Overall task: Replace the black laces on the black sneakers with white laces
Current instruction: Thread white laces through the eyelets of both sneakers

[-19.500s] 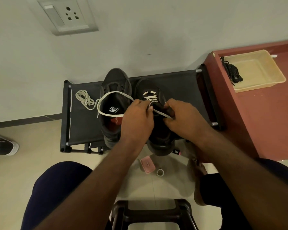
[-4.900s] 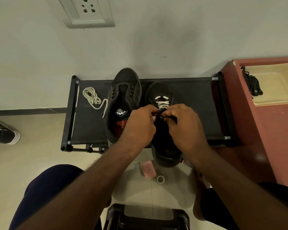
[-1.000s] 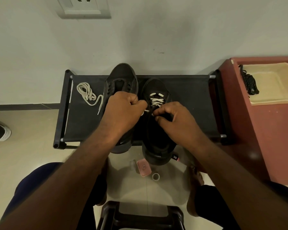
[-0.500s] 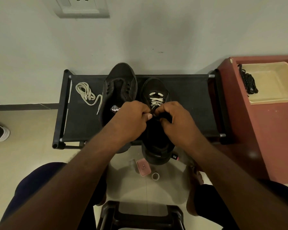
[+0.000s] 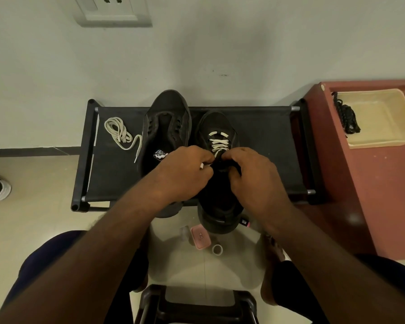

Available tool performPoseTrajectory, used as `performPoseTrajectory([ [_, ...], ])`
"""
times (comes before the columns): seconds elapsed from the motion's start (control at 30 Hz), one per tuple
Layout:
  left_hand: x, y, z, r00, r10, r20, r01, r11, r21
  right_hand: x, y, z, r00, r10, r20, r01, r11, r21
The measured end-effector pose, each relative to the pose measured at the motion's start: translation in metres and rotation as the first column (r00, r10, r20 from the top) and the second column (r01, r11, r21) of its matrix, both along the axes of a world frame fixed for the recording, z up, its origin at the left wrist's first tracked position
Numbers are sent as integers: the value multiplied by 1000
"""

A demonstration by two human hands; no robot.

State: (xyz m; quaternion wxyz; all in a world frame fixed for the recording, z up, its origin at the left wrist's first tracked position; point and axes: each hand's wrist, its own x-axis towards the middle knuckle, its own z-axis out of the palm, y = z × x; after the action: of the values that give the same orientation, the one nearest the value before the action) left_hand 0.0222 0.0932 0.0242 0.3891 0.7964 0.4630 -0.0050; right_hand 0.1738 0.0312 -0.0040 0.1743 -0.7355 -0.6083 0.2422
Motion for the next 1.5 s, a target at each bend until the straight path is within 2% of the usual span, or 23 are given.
performPoseTrajectory([
  [0.27,-1,-1,1,999,18,40,-12,990,-140,4,0,2,992,-43,-116,46,999,20],
  [0.37,2,-3,-4,983,153,100,-150,988,-39,12,1,4,971,-85,-222,78,996,-42],
  [0.47,2,-1,-2,915,326,239,-357,929,101,22,4,4,948,-127,-290,94,988,-125],
  [0.57,0,2,1,820,399,411,-485,865,128,33,3,6,953,-159,-259,100,969,-227],
  [0.73,-3,4,7,655,426,624,-566,824,33,39,1,13,966,-103,-239,2,922,-387],
  [0.83,-3,2,10,588,442,677,-553,831,-62,38,1,14,976,-68,-209,-24,913,-407],
  [0.9,-3,2,7,623,478,619,-586,810,-35,38,1,15,981,-48,-186,-28,922,-387],
  [1.0,-5,5,2,756,524,393,-628,749,209,40,0,18,975,-22,-223,-72,911,-406],
  [1.03,-5,5,2,778,508,369,-613,742,271,41,-1,20,965,-33,-261,-87,897,-433],
  [1.1,-3,3,5,821,392,416,-540,769,342,43,-3,25,921,-68,-383,-136,867,-479],
  [1.17,1,-3,7,863,222,453,-410,832,373,43,-2,32,817,-115,-565,-179,881,-438],
  [1.2,4,-5,7,870,155,468,-340,876,342,42,-1,37,750,-126,-649,-172,911,-375],
  [1.27,8,-10,5,857,99,505,-201,968,151,36,1,45,632,-102,-768,-113,969,-221],
  [1.3,10,-13,5,847,115,519,-144,989,16,33,1,47,591,-78,-803,-87,984,-159],
  [1.37,11,-15,5,840,178,513,-83,976,-203,31,1,48,546,-50,-836,-51,994,-93],
  [1.43,10,-14,7,848,215,485,-96,961,-258,34,1,46,550,-62,-833,-17,996,-86],
  [1.5,10,-12,9,816,319,482,-249,946,-205,39,2,43,568,-94,-818,27,995,-95],
])
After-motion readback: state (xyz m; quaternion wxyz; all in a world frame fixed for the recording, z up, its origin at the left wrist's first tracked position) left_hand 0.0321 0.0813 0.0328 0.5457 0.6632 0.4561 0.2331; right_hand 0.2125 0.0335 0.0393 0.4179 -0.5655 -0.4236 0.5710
